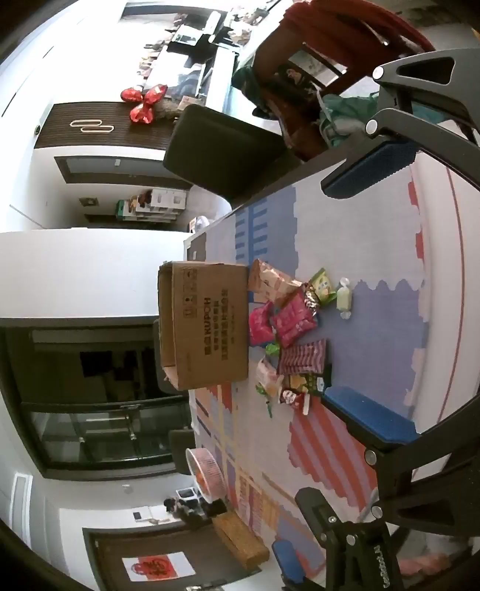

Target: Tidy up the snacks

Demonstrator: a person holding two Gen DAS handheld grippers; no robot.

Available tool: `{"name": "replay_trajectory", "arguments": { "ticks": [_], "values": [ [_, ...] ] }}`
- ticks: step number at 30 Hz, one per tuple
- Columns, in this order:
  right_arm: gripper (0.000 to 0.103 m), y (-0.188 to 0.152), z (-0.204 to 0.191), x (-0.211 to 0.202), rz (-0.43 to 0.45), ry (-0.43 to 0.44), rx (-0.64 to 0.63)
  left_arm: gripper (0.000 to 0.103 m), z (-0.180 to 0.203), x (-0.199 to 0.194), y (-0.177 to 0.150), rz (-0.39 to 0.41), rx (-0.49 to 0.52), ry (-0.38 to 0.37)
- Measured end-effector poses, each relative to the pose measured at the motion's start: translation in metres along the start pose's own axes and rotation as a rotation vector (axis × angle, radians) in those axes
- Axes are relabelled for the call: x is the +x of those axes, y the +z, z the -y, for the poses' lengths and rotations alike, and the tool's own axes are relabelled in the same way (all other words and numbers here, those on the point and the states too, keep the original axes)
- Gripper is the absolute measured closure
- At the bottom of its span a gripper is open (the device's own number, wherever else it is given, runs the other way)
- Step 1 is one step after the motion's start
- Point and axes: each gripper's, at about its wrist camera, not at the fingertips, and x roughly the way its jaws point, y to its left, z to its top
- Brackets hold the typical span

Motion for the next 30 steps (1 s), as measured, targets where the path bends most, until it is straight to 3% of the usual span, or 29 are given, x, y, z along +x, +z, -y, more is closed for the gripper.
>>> {"name": "replay_trajectory", "arguments": {
  "ticks": [30],
  "values": [
    [0.000,-0.001,-0.005,-0.012,0.035,0.020,-0.018,0.000,-0.002,-0.010,-0.002,0.030,-0.002,-0.010]
  ]
}}
